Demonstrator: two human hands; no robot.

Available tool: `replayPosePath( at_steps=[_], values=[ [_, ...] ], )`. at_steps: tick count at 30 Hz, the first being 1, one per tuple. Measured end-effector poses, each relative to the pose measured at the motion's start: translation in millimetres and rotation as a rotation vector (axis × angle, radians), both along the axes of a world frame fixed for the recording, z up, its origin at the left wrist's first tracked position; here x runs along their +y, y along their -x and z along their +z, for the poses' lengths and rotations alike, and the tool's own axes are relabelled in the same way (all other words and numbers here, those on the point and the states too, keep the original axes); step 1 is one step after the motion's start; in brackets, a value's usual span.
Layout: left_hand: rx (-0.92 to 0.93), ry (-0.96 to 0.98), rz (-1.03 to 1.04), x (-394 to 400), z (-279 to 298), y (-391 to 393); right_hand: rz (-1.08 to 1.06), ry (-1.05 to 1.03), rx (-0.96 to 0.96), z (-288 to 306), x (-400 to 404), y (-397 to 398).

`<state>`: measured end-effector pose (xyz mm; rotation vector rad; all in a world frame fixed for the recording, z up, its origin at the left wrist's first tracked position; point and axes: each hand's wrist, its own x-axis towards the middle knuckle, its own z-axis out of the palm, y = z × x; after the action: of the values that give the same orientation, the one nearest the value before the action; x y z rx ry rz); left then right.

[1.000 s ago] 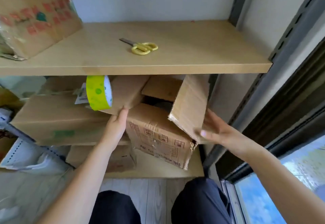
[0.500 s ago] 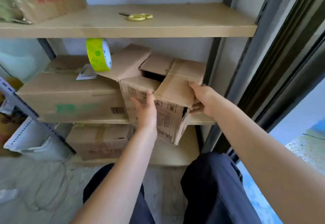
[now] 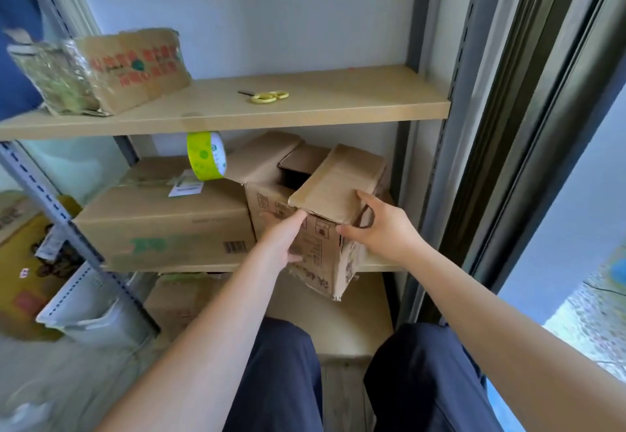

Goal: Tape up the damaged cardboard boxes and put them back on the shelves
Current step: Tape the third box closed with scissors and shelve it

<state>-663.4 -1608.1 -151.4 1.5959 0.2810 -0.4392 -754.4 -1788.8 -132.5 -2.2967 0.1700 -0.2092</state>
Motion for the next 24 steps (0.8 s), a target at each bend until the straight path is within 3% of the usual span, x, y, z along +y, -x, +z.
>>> replayPosePath(
  at_steps=[11, 20, 24],
  values=[
    [-0.055, -0.053, -0.224, 16, 0, -38, -0.045, 0.073, -0.031, -6, 16, -33],
    [-0.109, -0.071, -0.122, 18, -9, -46, -0.092, 0.04, -0.052, -10, 15, -40],
    [-0.195, -0.085, -0.012, 14, -8, -40, -0.213, -0.016, -0.063, -10, 15, -42]
  ],
)
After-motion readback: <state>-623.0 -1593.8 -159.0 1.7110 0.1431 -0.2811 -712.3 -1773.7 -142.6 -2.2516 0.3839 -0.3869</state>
